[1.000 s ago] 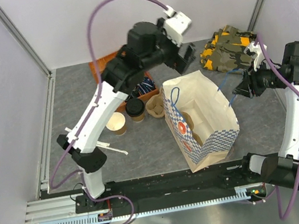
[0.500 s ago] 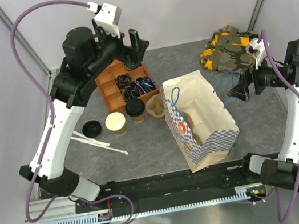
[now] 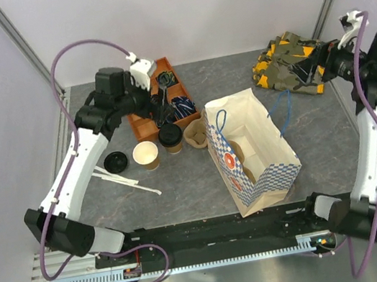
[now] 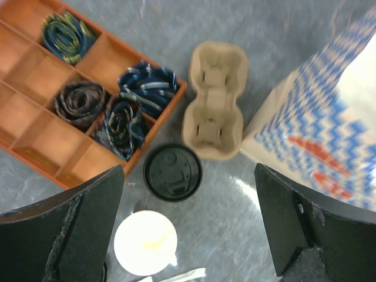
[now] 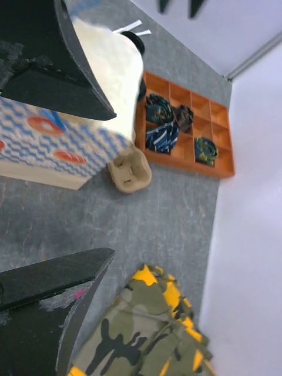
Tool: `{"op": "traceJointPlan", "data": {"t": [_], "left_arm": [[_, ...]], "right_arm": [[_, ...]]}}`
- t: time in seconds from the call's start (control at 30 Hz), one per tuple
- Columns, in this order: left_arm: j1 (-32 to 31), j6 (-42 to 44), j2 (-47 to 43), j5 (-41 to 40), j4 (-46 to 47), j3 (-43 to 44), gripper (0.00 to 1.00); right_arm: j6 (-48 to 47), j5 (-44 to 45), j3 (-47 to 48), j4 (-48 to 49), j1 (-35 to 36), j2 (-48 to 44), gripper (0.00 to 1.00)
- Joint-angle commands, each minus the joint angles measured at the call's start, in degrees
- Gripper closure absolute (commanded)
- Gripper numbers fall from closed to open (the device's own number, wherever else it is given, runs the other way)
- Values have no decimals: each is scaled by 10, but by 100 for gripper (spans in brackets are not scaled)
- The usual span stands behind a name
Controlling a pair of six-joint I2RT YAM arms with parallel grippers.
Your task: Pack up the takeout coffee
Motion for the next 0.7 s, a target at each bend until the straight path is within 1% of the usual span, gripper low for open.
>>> {"op": "traceJointPlan", "data": {"t": [0.0,0.03,0.07,0.2,0.27,0.3,0.4,0.53,0.63,0.67], "left_arm": [[10,96,-77,48,80,-96,0],[11,111,-83,50,83,-124,0],[11,139,-89,52,83,-133,0],[17,181,-98,53,68,-156,0],[17,197,-95,67,56,-153,0],[17,202,-94,79,51,-154,0],[17,219,-82,86,44,-157,0],[25,231,-47,110,19,-130,0],[26,228,-32,122,11,-108,2],[25,228,-27,119,10,-106,5]], "right_arm": [[24,40,24,22,-3,84,2],[19,33,31,19,-3,92,2],[10,32,34,17,-2,105,2],[-11,33,38,15,-1,131,2],[-16,36,37,5,-2,144,2],[-41,38,36,0,-1,149,2],[-65,45,34,-22,0,163,2],[-100,38,54,-44,6,185,2],[-119,33,66,-50,12,199,2],[-125,30,68,-51,14,202,2]]}}
